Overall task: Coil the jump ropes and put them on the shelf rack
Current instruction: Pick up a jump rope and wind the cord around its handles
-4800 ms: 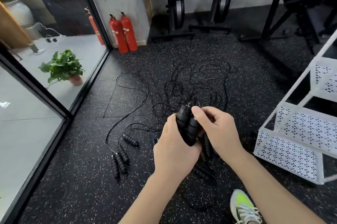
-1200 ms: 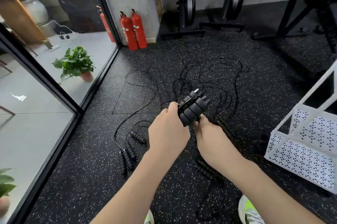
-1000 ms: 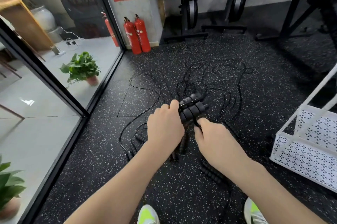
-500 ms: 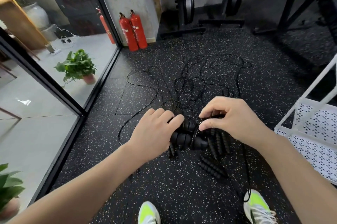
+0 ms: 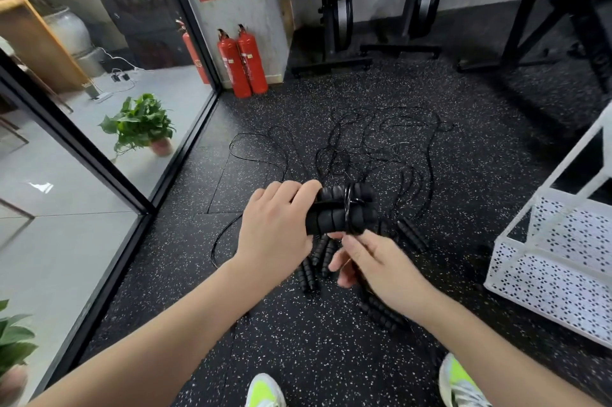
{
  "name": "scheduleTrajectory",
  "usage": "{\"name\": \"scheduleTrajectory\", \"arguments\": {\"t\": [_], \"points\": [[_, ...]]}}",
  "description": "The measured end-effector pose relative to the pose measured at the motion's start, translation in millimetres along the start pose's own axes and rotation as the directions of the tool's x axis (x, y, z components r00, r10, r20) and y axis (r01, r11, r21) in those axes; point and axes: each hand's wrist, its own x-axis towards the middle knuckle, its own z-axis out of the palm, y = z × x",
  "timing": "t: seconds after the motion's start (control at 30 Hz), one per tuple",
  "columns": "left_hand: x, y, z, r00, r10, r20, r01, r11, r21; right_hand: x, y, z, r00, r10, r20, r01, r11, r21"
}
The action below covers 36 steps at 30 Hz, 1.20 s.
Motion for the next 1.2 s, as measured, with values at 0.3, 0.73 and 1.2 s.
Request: {"name": "scheduleTrajectory", "arguments": {"t": [0.3, 0.73, 1.2], "points": [[12, 9, 5, 0.989, -0.077, 0.123, 0.047, 0.972, 0.229, -26, -36, 0, 0.999, -0.028, 0.031, 0.040, 0.876, -0.481], [1, 0, 2, 0.957, 0.251, 0.148, -0.274, 0.948, 0.163, -13, -65, -53, 0.939, -0.328, -0.106, 0.176, 0.720, -0.671], [-3, -8, -13, 0.900, 0.425, -0.096, -0.423, 0.905, 0.039, 11, -15, -55, 0.976, -0.192, -0.106, 0.208, 0.964, 0.165]]}}
